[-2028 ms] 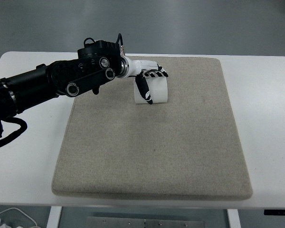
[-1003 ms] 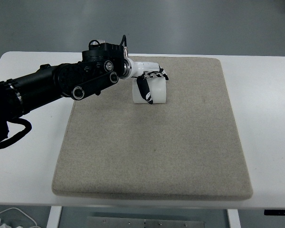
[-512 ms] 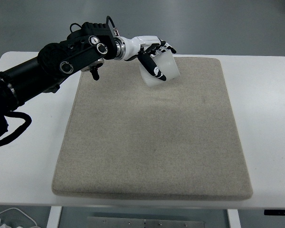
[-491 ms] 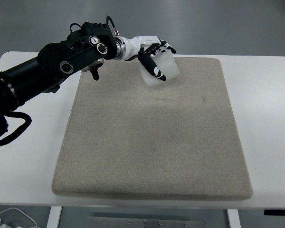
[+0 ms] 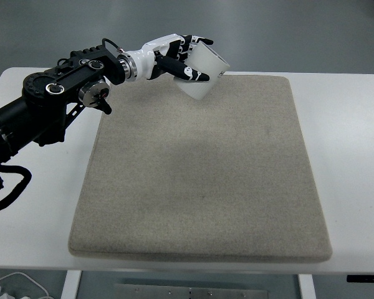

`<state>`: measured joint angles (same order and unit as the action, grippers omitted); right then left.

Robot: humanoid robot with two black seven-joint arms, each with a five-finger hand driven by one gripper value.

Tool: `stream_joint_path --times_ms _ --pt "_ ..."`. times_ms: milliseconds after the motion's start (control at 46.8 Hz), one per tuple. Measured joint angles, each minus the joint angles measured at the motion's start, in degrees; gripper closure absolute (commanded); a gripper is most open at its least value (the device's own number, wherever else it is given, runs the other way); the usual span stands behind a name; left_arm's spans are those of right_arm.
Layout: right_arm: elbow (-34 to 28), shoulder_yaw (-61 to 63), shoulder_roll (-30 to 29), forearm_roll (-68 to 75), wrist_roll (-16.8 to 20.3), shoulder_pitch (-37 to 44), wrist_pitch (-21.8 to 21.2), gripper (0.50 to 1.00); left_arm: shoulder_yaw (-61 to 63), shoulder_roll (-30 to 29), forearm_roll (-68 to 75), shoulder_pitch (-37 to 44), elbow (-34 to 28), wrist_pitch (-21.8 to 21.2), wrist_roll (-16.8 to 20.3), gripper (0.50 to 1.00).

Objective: Flip white cup upright
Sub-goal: 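Lift the cup with the left hand and rotate it opening-up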

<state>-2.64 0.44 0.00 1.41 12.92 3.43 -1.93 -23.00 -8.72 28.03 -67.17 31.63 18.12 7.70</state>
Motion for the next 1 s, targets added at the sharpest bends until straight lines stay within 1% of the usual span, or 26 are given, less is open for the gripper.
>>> stream_joint_path --times_ms 235,342,534,704,854,1003 --pt "0.0 0.0 0.0 0.0 0.0 0.0 0.0 0.57 -0.8 0.0 -0.1 0.4 -0.2 0.0 6.3 1.0" --pt "0.0 0.0 0.0 0.0 0.0 0.0 0.0 0.57 -1.3 0.2 -0.2 2.1 -0.2 -0.4 9.6 1.0" --pt "0.0 0.0 0.0 0.0 0.0 0.0 0.0 0.572 -2.9 0.9 -0.2 4.3 -0.2 -2.5 13.2 1.0" --pt "0.0 0.0 0.0 0.0 0.0 0.0 0.0 0.57 -3.0 2.6 0.0 6.3 -0.3 -2.8 17.9 1.0" --pt "0.0 0.0 0.0 0.0 0.0 0.0 0.0 0.57 -3.0 3.2 0.0 7.0 -0.4 -2.9 20.7 1.0" --pt "0.0 0.0 0.0 0.0 0.0 0.0 0.0 0.57 -2.4 4.2 0.5 8.5 -1.9 -4.3 24.6 1.0"
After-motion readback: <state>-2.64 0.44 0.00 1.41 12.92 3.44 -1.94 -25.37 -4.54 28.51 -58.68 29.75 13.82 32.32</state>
